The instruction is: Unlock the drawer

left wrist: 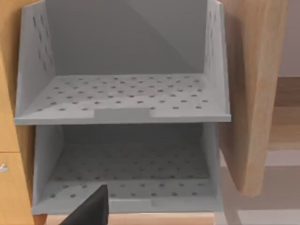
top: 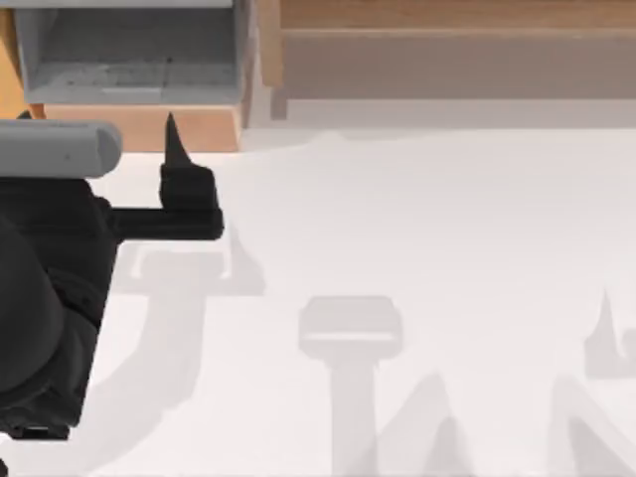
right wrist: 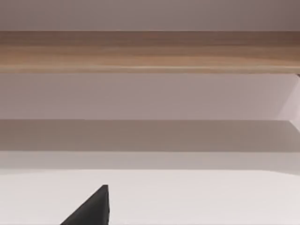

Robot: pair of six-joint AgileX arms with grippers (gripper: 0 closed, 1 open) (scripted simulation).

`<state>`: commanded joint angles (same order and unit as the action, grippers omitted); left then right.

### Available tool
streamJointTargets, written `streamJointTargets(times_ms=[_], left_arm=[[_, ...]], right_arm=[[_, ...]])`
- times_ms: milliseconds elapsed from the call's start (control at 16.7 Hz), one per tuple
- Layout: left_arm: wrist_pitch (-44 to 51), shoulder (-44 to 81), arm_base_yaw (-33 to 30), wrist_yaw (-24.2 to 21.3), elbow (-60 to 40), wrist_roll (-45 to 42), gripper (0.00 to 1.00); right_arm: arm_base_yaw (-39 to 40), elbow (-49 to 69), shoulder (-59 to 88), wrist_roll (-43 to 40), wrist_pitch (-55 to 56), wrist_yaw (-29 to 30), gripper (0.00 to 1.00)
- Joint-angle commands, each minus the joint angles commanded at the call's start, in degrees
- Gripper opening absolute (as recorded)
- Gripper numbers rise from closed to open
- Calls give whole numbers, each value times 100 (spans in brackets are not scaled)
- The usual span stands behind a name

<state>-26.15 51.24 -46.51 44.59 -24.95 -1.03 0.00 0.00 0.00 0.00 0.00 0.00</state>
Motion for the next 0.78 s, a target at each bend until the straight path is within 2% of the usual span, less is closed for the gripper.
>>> streamJointTargets(times_ms=[180, 420, 600, 780], left_arm=[[-278, 449, -367, 489, -266, -14, 100], [-305, 490, -383, 533, -292, -17, 100], [-331, 524, -297, 458, -309, -77, 100], [-637, 987, 250, -28, -619, -615, 100]], right_arm=[[0, 0, 0, 0, 0, 0, 100], [0, 0, 0, 0, 0, 0, 100], [0, 0, 0, 0, 0, 0, 100], [0, 0, 0, 0, 0, 0, 100]])
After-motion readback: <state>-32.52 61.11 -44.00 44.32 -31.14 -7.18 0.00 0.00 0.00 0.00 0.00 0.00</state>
